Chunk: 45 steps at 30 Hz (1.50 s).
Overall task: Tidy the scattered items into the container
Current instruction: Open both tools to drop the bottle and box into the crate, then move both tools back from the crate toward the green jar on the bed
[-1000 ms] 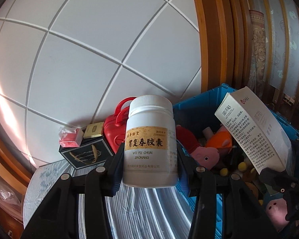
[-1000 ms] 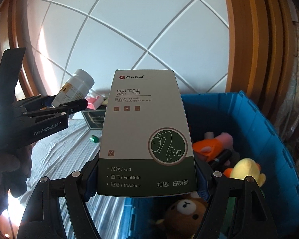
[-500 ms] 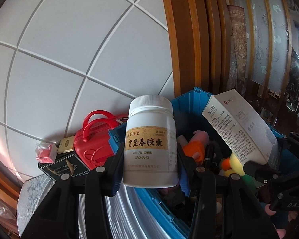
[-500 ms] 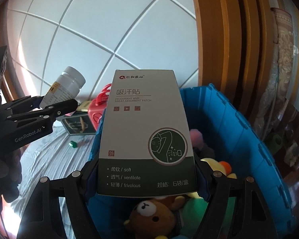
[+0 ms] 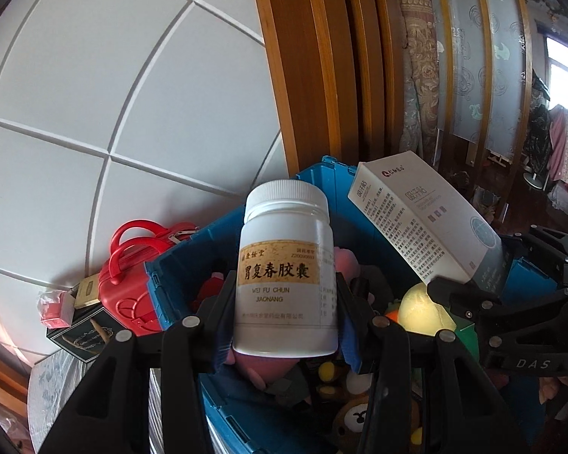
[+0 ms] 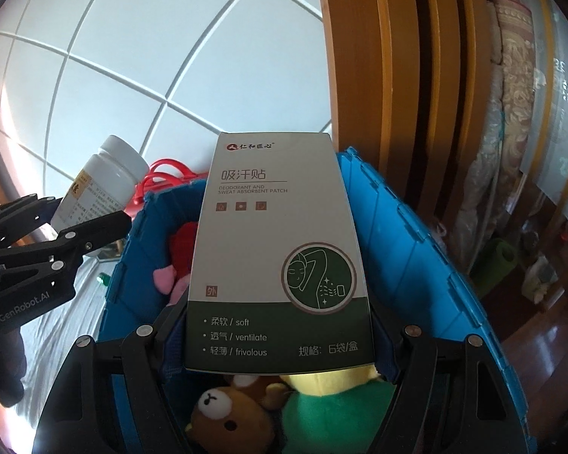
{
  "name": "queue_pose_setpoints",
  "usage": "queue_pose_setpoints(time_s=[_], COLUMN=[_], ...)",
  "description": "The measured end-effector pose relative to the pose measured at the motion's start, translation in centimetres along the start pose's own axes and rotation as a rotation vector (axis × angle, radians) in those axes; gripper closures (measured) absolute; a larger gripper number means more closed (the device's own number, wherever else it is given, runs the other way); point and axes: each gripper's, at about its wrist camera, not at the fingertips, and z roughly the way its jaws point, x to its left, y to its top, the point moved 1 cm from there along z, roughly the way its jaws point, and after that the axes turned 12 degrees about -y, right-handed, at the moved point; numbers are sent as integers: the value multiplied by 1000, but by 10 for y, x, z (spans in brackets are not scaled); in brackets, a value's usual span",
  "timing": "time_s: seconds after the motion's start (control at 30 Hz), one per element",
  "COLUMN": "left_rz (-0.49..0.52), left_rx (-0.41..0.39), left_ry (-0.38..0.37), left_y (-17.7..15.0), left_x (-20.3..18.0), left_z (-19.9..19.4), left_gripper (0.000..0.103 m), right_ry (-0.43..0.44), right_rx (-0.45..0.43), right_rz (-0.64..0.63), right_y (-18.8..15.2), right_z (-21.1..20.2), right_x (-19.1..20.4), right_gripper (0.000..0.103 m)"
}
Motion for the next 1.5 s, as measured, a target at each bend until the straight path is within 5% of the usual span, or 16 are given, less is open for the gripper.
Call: queue_pose_setpoints(time_s=[0.27,0.37,0.43,0.47,0.5,0.83,1.5], left_rz=[-29,-71,-102,-119,-130,-215,-348], left_rx=[7,-26,-32,-48,-51,-18,-65], left_ry=[-19,-104,-111,-98,-80,55,197], left_y=[1,3,2,1,-1,-34,-109], left_x=[1,2,6,9,12,49,84], left_z=[9,5,2,-2,-5,-36,-161], left_gripper=[58,55,7,0,0,0,0], right_ry=[-10,3,32,25,19,51,167], right_rx=[-4,-18,-29,-28,-32,-19,24], right_rz=[-17,-16,-4,9,24,78,-68], right_y=[9,17,23,25,27,9,-36], right_z=[12,10,11,12,11,-22,-108], right_x=[-5,-5,-7,-9,-12,-16,117], right_gripper=[26,26,24,8,1,0,0])
